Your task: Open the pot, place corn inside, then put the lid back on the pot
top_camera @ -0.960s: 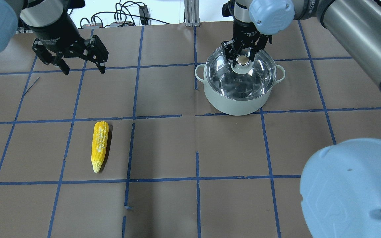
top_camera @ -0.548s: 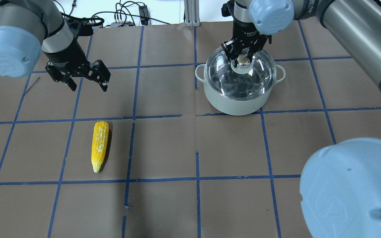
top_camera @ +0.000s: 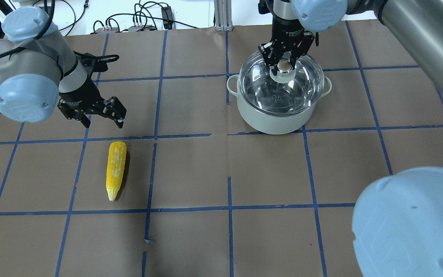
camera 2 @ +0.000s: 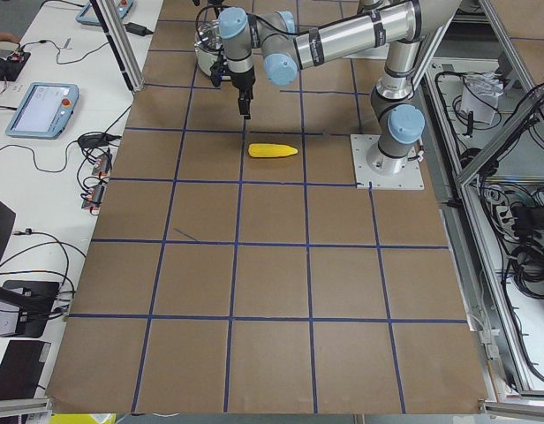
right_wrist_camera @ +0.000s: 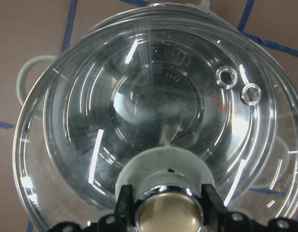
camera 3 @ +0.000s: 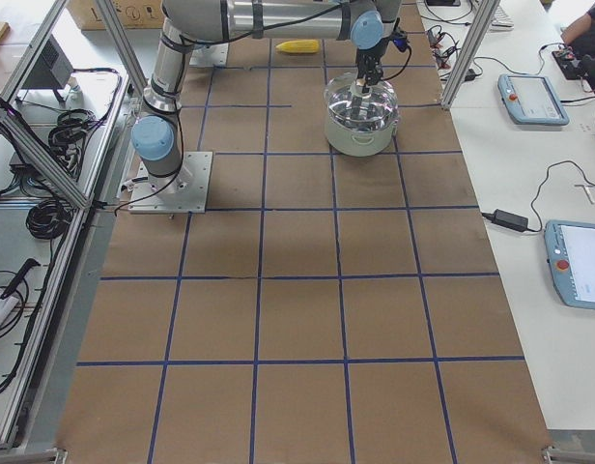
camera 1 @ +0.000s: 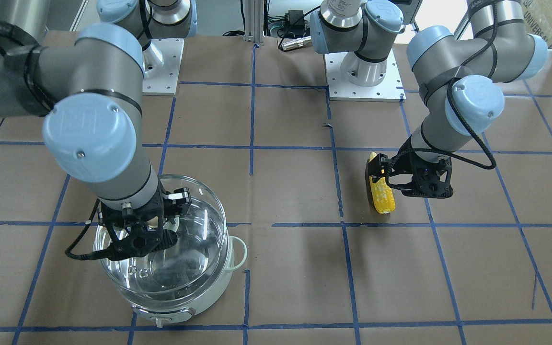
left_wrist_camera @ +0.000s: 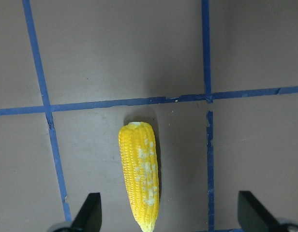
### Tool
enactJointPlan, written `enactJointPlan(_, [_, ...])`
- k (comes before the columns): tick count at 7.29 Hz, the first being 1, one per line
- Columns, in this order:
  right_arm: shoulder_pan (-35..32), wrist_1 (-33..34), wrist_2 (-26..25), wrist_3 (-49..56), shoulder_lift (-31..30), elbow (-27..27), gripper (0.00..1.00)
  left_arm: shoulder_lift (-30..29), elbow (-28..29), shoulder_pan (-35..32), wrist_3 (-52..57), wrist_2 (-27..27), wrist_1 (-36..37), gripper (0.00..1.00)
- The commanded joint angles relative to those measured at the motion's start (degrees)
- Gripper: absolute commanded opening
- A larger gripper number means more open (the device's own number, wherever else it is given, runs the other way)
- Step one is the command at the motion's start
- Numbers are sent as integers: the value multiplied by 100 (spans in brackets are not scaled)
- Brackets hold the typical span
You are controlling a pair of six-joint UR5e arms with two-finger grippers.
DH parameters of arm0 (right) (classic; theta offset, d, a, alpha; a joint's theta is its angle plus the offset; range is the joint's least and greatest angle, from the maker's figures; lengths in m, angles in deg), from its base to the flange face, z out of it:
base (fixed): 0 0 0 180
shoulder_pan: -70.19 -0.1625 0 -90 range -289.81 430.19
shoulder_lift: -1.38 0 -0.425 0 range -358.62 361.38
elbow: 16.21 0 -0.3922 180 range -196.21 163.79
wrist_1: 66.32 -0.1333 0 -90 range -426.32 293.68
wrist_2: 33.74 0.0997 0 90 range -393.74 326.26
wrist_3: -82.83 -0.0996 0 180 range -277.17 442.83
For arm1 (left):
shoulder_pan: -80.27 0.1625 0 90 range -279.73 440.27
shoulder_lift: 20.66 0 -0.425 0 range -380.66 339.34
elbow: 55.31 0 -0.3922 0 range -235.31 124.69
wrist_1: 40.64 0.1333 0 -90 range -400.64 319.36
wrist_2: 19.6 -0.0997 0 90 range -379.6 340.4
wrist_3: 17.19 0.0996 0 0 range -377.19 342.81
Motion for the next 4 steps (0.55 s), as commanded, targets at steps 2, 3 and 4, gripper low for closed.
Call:
enactJointPlan(2, [184,-1057,26,129,-1216,64,44,-555,-906,150,241,-33,1718,100])
enactJointPlan(3, [289,-1340,25,138,-1629,72,43,-548,-1134,177,250,-120,1791,100])
enactJointPlan(4, [473,-1665,43,199,-1738,90,42,-592,-1171,177,215,-294,1879,100])
